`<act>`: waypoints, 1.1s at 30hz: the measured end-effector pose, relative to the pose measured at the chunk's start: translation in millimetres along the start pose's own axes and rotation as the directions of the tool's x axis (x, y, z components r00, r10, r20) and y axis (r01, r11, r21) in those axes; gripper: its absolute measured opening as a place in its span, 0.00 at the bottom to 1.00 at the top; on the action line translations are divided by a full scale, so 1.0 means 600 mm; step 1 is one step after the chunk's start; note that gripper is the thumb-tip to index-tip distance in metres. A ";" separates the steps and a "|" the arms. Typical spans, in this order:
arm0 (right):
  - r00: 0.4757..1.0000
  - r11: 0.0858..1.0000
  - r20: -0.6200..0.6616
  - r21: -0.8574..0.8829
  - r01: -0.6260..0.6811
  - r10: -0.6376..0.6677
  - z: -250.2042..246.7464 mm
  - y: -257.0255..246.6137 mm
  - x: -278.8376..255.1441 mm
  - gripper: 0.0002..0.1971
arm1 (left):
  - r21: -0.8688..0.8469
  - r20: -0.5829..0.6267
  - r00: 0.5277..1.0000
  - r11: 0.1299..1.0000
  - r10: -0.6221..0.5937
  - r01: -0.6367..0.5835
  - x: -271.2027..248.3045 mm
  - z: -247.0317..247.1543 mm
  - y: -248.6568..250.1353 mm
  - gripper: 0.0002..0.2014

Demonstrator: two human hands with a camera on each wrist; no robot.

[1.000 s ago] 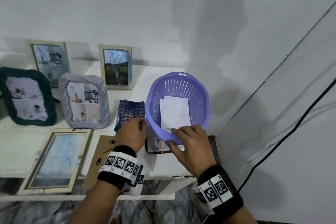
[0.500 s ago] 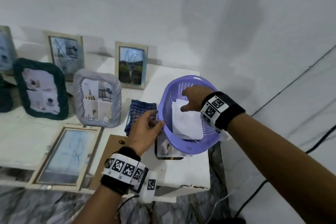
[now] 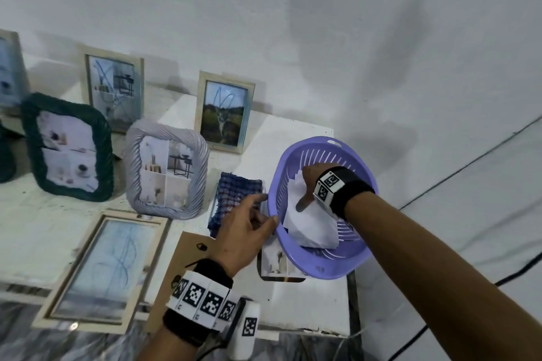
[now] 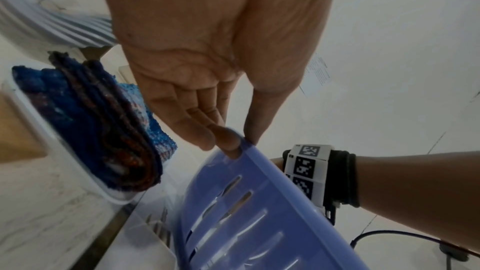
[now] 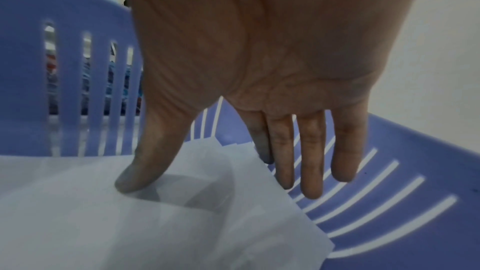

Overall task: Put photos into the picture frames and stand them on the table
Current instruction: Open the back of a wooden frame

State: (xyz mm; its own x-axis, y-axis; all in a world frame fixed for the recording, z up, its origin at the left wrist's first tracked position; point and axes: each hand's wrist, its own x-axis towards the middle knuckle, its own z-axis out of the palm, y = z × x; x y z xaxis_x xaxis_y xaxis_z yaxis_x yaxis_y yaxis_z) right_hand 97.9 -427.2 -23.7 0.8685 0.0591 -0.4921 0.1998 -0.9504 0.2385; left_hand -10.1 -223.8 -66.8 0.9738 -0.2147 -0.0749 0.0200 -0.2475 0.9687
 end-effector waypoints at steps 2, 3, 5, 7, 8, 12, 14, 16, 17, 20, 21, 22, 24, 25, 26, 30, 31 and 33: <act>1.000 1.000 -0.029 0.013 -0.009 0.009 -0.002 -0.001 0.001 0.42 | 0.004 0.012 1.000 1.000 0.000 0.000 0.000 -0.003 0.002 0.21; 0.998 1.000 -0.055 0.015 -0.022 0.022 -0.002 -0.002 0.002 0.46 | 0.007 0.019 1.000 1.000 0.000 0.000 -0.001 -0.004 0.004 0.21; 0.993 0.998 -0.109 -0.006 -0.055 0.054 -0.008 -0.003 0.002 0.52 | 0.015 0.025 1.000 1.000 0.001 -0.001 -0.001 -0.006 0.007 0.21; 0.980 0.996 -0.182 -0.030 -0.081 0.074 -0.017 -0.006 0.001 0.43 | 0.024 0.024 1.000 1.000 -0.001 0.000 0.000 -0.006 0.008 0.22; 0.975 0.996 -0.214 -0.033 -0.077 0.068 -0.022 -0.006 0.000 0.36 | 0.032 0.024 1.000 0.999 -0.003 0.002 0.000 -0.007 0.008 0.22; 0.970 0.990 -0.237 0.137 -0.026 0.058 -0.037 0.009 -0.016 0.17 | 0.100 0.027 1.000 0.995 -0.004 0.002 -0.003 -0.012 0.015 0.23; 0.974 0.962 -0.206 0.271 -0.039 0.097 -0.051 0.026 -0.035 0.14 | 0.151 0.029 1.000 0.989 0.002 -0.006 -0.007 -0.017 0.024 0.22; 0.967 0.924 -0.217 0.381 -0.040 0.131 -0.072 0.040 -0.061 0.14 | 0.192 0.038 0.999 0.981 0.023 -0.030 -0.011 -0.026 0.037 0.21; 0.961 0.906 -0.238 0.423 -0.029 0.143 -0.083 0.046 -0.077 0.14 | 0.205 0.042 0.998 0.977 0.043 -0.050 -0.012 -0.031 0.044 0.20; 0.923 0.844 -0.314 0.536 -0.021 0.222 -0.117 0.053 -0.136 0.13 | 0.215 0.042 0.991 0.968 0.126 -0.132 -0.016 -0.051 0.071 0.16; 0.904 0.814 -0.341 0.580 -0.015 0.259 -0.127 0.051 -0.156 0.14 | 0.213 0.034 0.987 0.964 0.156 -0.160 -0.017 -0.059 0.079 0.16; 0.880 0.791 -0.381 0.611 0.009 0.284 -0.138 0.047 -0.179 0.14 | 0.207 0.023 0.983 0.961 0.183 -0.184 -0.017 -0.066 0.086 0.15; 0.828 0.762 -0.467 0.643 0.077 0.310 -0.155 0.033 -0.221 0.14 | 0.186 0.008 0.973 0.956 0.231 -0.228 -0.018 -0.081 0.100 0.14; 0.808 0.748 -0.498 0.654 0.113 0.314 -0.161 0.022 -0.239 0.14 | 0.171 0.002 0.968 0.954 0.250 -0.247 -0.019 -0.090 0.107 0.14; 0.796 0.729 -0.520 0.667 0.152 0.310 -0.166 0.005 -0.255 0.14 | 0.147 0.002 0.964 0.954 0.264 -0.262 -0.022 -0.100 0.114 0.14; 0.796 0.611 -0.553 0.725 0.317 0.244 -0.167 -0.074 -0.292 0.13 | -0.038 0.075 0.970 0.973 0.231 -0.229 -0.033 -0.146 0.133 0.13; 0.800 0.575 -0.553 0.742 0.345 0.234 -0.165 -0.097 -0.294 0.13 | -0.074 0.100 0.971 0.975 0.217 -0.210 -0.036 -0.161 0.131 0.11; 0.787 0.516 -0.561 0.768 0.379 0.257 -0.152 -0.140 -0.290 0.14 | -0.152 0.138 0.974 0.975 0.181 -0.160 -0.045 -0.192 0.120 0.09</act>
State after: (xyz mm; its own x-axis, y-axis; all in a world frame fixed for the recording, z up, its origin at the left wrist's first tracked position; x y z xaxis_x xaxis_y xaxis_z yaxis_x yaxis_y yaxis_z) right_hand -28.4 -329.8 118.1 0.9893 -0.0262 0.1432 0.0836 -0.7029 -0.7063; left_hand -8.7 -126.9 32.3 0.9207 -0.3840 0.0698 -0.1017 -0.0633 0.9928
